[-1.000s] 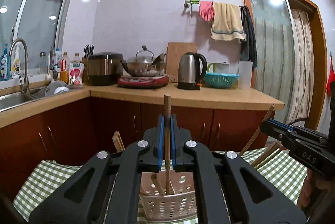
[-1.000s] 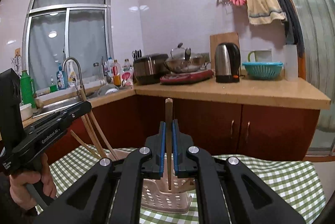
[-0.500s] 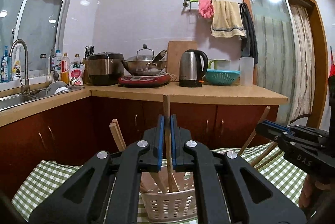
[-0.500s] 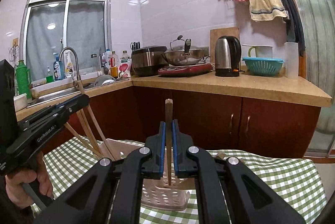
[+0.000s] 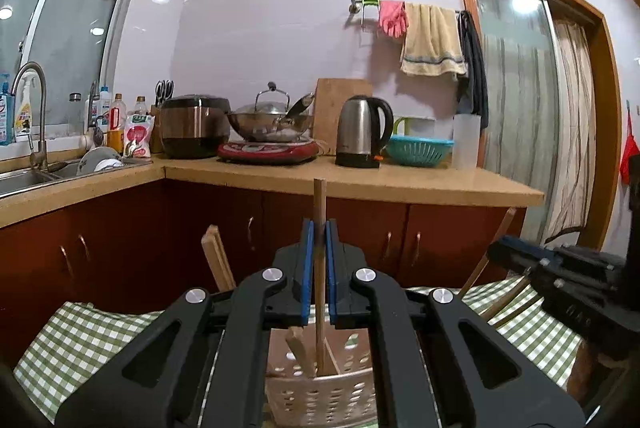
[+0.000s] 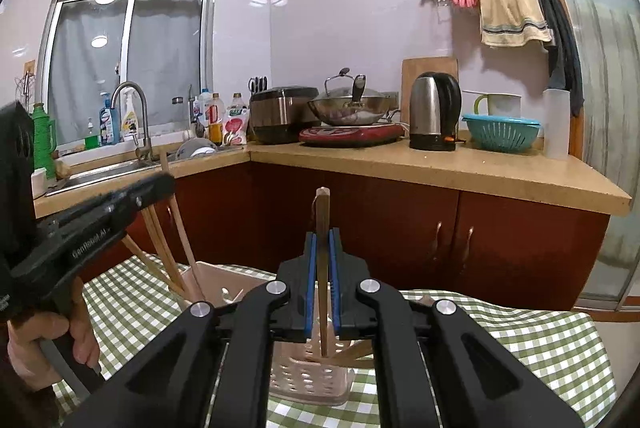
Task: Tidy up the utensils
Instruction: 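Lower both chopsticks upright into the holder and open both tools, then pull both open tools back up and away from the holder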
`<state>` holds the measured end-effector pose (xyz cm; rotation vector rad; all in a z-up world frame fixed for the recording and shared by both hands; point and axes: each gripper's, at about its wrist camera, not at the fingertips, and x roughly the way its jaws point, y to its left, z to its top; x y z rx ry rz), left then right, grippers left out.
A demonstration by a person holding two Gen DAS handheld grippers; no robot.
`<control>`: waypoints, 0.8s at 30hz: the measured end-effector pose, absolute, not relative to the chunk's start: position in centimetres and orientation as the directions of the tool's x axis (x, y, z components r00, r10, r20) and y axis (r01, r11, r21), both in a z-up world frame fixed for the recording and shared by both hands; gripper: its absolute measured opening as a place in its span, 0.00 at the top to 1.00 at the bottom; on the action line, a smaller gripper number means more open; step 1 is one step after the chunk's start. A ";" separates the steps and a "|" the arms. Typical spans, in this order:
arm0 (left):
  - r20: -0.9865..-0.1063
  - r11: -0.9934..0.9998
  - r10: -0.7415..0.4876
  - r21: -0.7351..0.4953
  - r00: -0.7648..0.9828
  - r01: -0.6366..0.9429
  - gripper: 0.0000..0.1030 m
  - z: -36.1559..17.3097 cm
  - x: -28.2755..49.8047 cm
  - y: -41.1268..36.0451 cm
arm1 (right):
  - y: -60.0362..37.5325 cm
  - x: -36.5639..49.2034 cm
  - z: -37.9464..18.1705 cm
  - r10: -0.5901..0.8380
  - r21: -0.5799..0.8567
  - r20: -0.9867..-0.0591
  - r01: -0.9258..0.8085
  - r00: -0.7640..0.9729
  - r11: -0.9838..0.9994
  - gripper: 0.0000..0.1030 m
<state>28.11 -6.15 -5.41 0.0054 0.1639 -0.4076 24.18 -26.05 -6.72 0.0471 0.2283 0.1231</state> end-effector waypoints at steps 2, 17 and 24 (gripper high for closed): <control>-0.175 0.919 -0.393 -0.031 0.903 0.394 0.94 -5.8 28.3 -6.1 | -26.3 24.2 -6.7 0.136 0.075 -0.226 -0.122 0.965 0.990 0.93; -0.193 0.928 -0.366 -0.007 0.910 0.372 0.44 -6.7 28.2 -6.1 | -26.3 24.0 -6.9 0.132 0.088 -0.217 -0.115 0.967 0.989 0.60; -0.185 0.929 -0.364 0.000 0.913 0.370 0.30 -6.5 28.1 -6.3 | -26.3 24.0 -6.8 0.128 0.097 -0.207 -0.110 0.970 0.989 0.48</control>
